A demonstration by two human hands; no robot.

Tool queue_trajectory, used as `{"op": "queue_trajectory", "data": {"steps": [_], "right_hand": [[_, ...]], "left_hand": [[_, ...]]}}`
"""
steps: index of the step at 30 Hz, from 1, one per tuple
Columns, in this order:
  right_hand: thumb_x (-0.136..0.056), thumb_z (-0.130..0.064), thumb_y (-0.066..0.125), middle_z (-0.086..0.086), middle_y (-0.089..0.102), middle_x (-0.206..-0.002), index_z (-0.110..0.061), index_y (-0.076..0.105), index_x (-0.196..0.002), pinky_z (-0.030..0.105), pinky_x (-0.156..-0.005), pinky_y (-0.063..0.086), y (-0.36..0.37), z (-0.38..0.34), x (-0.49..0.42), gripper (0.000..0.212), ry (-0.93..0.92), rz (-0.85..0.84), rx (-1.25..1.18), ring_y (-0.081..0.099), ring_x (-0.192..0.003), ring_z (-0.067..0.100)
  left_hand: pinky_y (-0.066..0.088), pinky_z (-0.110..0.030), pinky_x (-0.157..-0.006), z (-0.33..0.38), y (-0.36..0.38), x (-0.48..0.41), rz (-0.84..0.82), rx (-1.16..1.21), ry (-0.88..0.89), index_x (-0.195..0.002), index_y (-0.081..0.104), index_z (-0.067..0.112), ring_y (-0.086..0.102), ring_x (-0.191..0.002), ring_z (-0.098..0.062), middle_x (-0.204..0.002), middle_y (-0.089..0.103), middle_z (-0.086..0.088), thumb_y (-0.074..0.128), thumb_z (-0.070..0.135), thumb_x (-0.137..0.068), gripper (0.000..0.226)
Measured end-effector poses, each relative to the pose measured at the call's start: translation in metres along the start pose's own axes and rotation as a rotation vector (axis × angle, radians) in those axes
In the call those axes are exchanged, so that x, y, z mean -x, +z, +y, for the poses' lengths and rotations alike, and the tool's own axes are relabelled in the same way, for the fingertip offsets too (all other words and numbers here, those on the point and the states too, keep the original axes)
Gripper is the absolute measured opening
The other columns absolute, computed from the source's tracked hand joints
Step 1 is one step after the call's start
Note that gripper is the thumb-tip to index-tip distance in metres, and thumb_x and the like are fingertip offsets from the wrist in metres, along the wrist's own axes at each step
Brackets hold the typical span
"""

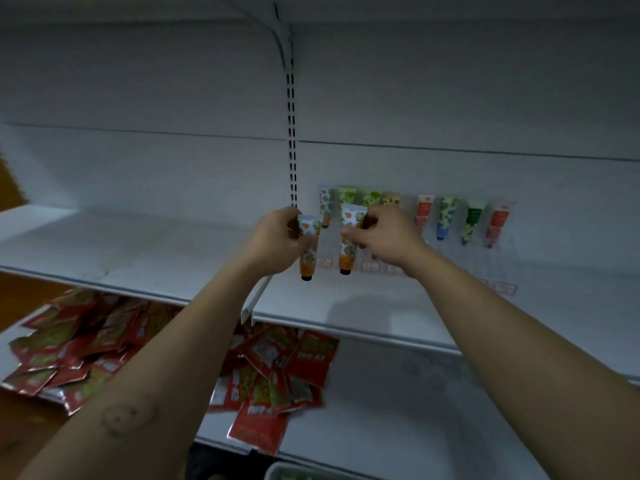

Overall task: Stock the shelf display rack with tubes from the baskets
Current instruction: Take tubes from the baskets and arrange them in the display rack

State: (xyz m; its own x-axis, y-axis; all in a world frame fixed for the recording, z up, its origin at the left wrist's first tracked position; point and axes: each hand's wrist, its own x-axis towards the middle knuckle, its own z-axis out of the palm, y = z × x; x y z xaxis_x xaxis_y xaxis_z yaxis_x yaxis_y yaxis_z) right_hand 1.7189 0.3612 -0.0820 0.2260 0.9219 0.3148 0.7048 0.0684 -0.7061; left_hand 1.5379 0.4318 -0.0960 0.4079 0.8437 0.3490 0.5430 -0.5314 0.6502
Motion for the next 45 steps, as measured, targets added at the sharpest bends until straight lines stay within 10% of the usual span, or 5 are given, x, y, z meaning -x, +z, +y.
{"op": "queue_trajectory", "data": {"steps": [5,13,25,45], "right_hand": [[-0.083,-0.023,0.069,0.003,0.065,-0.088,-0.014,0.063,-0.1,0.025,-0.063,0.046,0.001,0.007,-0.069,0.02,-0.097,0.052,0.16,0.061,-0.075,0.019],[-0.089,-0.023,0.064,0.009,0.068,-0.085,-0.006,0.07,-0.093,0.03,-0.068,0.047,0.036,0.021,-0.159,0.019,-0.28,0.086,0.342,0.059,-0.074,0.021],[-0.088,-0.016,0.06,0.009,0.065,-0.08,-0.001,0.07,-0.091,0.024,-0.059,0.033,0.072,0.039,-0.191,0.018,-0.297,0.044,0.513,0.049,-0.065,0.016],[-0.081,-0.007,0.065,0.022,0.068,-0.085,0.002,0.073,-0.089,0.024,-0.055,0.032,0.062,0.026,-0.209,0.014,-0.31,-0.06,0.718,0.044,-0.057,0.016]], "left_hand": [[0.047,-0.028,-0.062,-0.023,-0.006,-0.046,0.114,0.1,0.005,-0.096,0.058,0.02,0.063,-0.072,-0.016,-0.08,0.067,0.002,0.07,0.016,-0.084,0.017],[0.042,-0.01,-0.053,-0.053,0.01,-0.111,0.1,0.17,0.038,-0.092,0.063,0.023,0.06,-0.062,0.004,-0.075,0.066,0.01,0.076,0.018,-0.079,0.019],[0.055,-0.04,-0.066,-0.089,0.029,-0.148,0.06,0.27,0.063,-0.081,0.063,0.024,0.066,-0.065,-0.02,-0.075,0.073,-0.001,0.08,0.014,-0.076,0.02],[0.054,-0.03,-0.069,-0.085,0.047,-0.155,0.079,0.328,0.094,-0.087,0.063,0.016,0.067,-0.073,-0.019,-0.084,0.073,-0.011,0.079,0.014,-0.076,0.02]]}}
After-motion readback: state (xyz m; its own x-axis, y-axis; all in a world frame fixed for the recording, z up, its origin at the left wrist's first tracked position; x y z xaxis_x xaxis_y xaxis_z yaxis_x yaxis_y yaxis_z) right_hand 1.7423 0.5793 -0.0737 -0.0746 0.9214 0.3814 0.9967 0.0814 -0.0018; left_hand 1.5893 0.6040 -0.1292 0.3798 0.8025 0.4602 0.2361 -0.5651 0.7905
